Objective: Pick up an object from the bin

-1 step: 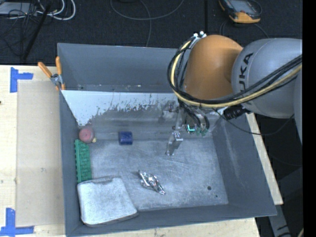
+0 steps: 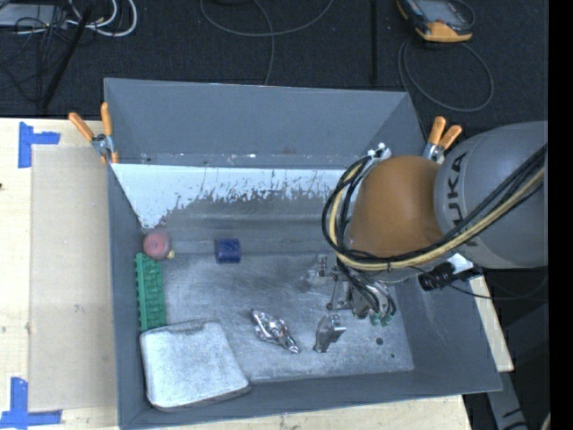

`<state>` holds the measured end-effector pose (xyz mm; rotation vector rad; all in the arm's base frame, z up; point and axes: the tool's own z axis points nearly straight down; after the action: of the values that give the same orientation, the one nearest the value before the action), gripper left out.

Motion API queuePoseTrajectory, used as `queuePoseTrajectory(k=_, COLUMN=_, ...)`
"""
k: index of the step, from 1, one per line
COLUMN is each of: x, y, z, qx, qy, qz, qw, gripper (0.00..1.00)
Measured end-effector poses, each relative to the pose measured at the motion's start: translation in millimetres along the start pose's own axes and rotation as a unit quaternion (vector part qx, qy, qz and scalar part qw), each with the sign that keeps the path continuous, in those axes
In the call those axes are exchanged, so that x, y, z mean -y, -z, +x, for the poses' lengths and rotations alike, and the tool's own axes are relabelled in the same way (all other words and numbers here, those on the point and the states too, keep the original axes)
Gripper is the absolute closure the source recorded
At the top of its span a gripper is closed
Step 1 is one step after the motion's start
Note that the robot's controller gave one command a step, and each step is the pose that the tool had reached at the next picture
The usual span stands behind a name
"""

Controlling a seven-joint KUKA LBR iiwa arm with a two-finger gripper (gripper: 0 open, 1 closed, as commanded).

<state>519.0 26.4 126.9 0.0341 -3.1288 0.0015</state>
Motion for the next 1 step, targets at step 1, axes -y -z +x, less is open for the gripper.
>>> queuePoseTrajectory(k=1, x=-68.2, y=-55.9, z=29.9, qx=0.0094, qy=0.032, qz=-0.001, qw=0.9995, gripper=0.0)
